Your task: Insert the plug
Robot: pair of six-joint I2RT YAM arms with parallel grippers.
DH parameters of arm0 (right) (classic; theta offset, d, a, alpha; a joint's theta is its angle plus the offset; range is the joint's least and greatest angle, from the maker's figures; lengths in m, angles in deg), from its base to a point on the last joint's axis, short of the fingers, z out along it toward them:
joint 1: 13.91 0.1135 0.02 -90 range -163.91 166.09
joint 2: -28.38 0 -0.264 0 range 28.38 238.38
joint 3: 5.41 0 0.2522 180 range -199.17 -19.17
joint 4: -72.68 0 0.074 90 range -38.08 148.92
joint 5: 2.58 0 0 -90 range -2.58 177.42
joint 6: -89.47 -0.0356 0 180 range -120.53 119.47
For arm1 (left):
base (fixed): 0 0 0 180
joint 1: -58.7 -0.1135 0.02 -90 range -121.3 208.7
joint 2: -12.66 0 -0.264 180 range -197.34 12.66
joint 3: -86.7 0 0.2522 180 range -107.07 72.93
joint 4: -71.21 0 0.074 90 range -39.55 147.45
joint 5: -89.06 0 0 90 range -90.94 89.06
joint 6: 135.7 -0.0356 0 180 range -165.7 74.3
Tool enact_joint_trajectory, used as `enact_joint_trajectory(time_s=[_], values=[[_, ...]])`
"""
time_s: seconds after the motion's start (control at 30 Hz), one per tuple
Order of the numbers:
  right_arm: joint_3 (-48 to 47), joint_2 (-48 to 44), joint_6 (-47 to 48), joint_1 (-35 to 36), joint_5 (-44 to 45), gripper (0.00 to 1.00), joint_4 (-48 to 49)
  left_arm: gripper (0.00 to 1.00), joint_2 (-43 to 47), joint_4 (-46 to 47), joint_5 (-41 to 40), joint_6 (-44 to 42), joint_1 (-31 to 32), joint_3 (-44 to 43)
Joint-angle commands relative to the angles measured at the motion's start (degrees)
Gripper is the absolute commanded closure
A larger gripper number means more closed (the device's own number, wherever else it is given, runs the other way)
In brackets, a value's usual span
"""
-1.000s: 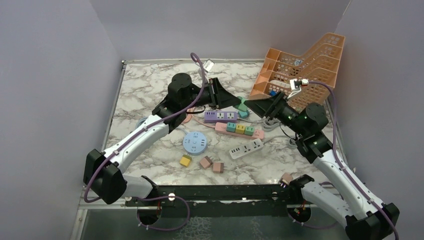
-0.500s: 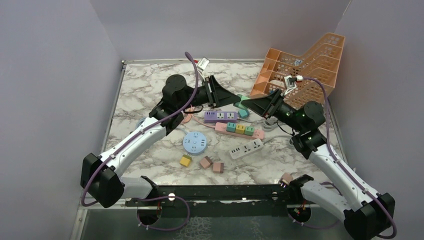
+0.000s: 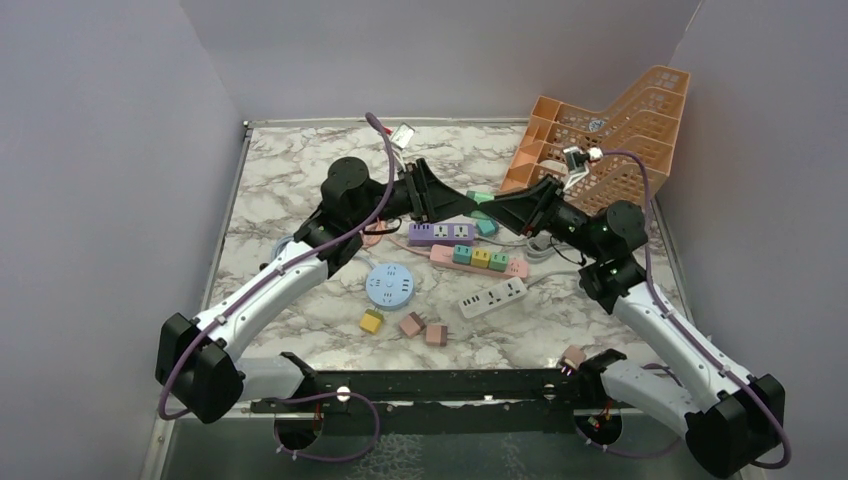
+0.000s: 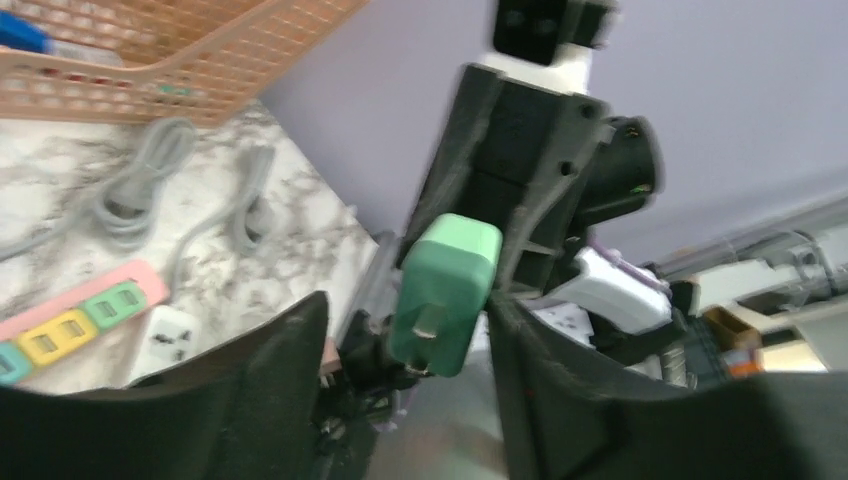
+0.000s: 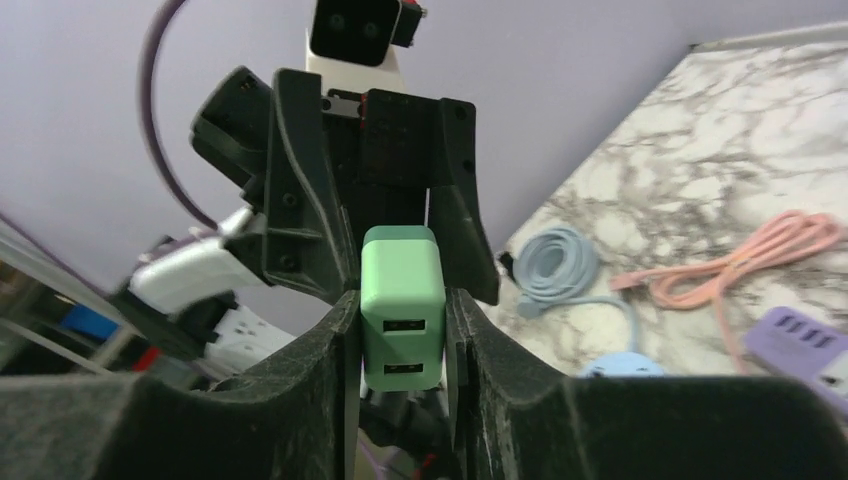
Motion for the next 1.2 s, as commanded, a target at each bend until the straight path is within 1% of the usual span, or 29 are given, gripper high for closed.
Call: enact_joint_trajectory(time_s=[0.0,0.1,0.13,0.23,0.37,0.43,0.47,0.57,0.83,1.0,1.17], values=[[-7.0,-1.5,24.2,0.4,-1.4,0.99,-13.6,0.33,1.5,-10.9,-4.9,-10.7,0.0,0.2],[-12.1,-0.7,40.5,0.4,3.1,0.99,-28.8,0.26,2.5,-19.2,-10.2,-17.6,-0.3,-0.4],[-14.0,-0.3,46.5,0.4,3.9,0.99,-32.9,0.25,3.0,-22.0,-12.6,-19.8,-0.4,-0.5],[-19.0,1.2,58.5,0.4,8.9,0.99,-45.1,0.24,4.5,-29.3,-21.0,-25.8,-0.7,-0.1],[-24.1,5.0,70.4,0.4,17.5,0.99,-58.1,0.24,7.0,-36.4,-32.1,-30.7,-1.3,2.4],[-25.0,6.5,74.9,0.4,20.9,0.99,-62.8,0.23,8.4,-38.1,-34.9,-31.8,-1.7,3.8],[-25.3,7.4,77.2,0.4,21.5,0.99,-65.2,0.23,9.0,-38.4,-35.6,-32.1,-1.8,4.6],[-25.7,9.5,84.6,0.4,19.0,0.99,-72.7,0.23,10.4,-38.4,-36.0,-32.1,-2.0,6.5],[-26.3,14.9,92.1,0.4,21.4,0.99,-83.2,0.23,8.9,-38.6,-34.0,-31.7,-2.4,6.7],[-25.5,17.9,94.3,0.4,23.2,0.99,-85.4,0.23,8.2,-38.6,-35.1,-30.7,-2.8,6.6],[-23.6,20.3,95.9,0.4,25.0,0.99,-83.5,0.23,8.2,-38.7,-35.8,-29.9,-3.1,7.8]])
